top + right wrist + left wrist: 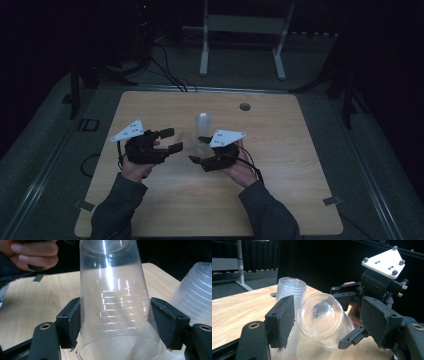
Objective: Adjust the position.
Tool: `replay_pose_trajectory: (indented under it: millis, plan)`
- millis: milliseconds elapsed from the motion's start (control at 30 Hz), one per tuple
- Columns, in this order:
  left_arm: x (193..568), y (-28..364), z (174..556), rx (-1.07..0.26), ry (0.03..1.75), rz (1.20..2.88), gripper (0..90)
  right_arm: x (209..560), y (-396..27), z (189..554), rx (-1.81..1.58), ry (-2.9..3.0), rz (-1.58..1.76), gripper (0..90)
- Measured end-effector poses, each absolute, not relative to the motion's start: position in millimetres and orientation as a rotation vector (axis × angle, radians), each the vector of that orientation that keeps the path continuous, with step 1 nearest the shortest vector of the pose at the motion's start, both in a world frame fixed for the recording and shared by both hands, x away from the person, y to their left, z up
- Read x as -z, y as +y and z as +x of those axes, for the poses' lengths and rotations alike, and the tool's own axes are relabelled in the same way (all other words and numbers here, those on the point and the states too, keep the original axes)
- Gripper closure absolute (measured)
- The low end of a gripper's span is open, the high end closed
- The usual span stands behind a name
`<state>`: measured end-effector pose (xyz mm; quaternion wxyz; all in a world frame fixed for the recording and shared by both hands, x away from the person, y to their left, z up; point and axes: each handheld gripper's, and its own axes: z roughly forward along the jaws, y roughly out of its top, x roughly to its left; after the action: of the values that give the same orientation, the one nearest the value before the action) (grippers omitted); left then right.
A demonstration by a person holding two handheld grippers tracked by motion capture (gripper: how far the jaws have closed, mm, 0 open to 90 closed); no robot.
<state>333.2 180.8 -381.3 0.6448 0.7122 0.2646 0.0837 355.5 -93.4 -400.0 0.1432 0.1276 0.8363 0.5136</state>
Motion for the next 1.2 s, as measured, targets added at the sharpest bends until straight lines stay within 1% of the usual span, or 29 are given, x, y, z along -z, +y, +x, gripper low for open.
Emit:
replay_pose_trajectory:
  millis: [733,1200]
  plan:
    - [387,184,339,-0.202,0.604,1.697,28.1,393,-102,361,-1.291,2.502,0.324,29.3]
    - [380,190,338,-0.283,0.574,1.811,28.2,385,-108,367,-1.211,2.541,0.297,29.4]
